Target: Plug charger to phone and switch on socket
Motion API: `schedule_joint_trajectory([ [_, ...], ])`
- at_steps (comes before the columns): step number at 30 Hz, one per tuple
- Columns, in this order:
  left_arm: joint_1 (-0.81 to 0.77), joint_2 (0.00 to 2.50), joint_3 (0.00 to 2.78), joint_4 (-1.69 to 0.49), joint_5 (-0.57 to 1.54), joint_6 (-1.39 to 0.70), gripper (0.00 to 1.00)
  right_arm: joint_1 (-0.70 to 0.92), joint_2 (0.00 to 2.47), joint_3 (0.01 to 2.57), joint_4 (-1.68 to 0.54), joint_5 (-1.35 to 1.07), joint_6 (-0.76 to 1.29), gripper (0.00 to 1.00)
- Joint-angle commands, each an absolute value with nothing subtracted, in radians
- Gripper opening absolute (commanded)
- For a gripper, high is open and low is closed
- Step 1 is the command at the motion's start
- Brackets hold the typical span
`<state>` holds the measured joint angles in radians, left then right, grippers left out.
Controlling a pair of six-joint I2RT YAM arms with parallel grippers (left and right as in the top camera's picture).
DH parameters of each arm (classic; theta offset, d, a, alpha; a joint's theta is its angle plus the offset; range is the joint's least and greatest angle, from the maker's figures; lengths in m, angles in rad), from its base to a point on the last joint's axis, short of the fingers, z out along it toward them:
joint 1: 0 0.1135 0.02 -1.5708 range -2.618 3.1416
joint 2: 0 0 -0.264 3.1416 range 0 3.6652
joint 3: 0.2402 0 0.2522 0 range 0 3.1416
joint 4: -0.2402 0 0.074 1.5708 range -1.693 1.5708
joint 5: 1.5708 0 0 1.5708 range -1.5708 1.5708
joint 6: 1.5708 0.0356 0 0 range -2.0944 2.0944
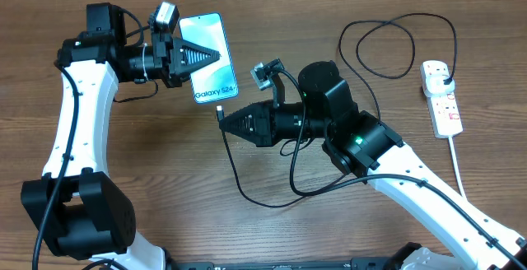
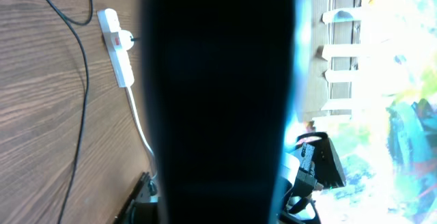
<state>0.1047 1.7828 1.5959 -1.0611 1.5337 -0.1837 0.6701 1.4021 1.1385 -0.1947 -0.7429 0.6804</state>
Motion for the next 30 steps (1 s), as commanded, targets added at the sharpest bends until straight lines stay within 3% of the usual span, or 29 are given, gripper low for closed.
schedule_joint_trajectory([
  [1,0.104,1.779,1.604,-1.058,1.580,-0.226,0.04,0.672,1.404,1.145,-0.189,-0.699,0.699,0.04],
  [30,0.059,1.779,1.604,-0.925,1.580,-0.274,0.04,0.672,1.405,1.145,-0.207,-0.648,0.737,0.04],
])
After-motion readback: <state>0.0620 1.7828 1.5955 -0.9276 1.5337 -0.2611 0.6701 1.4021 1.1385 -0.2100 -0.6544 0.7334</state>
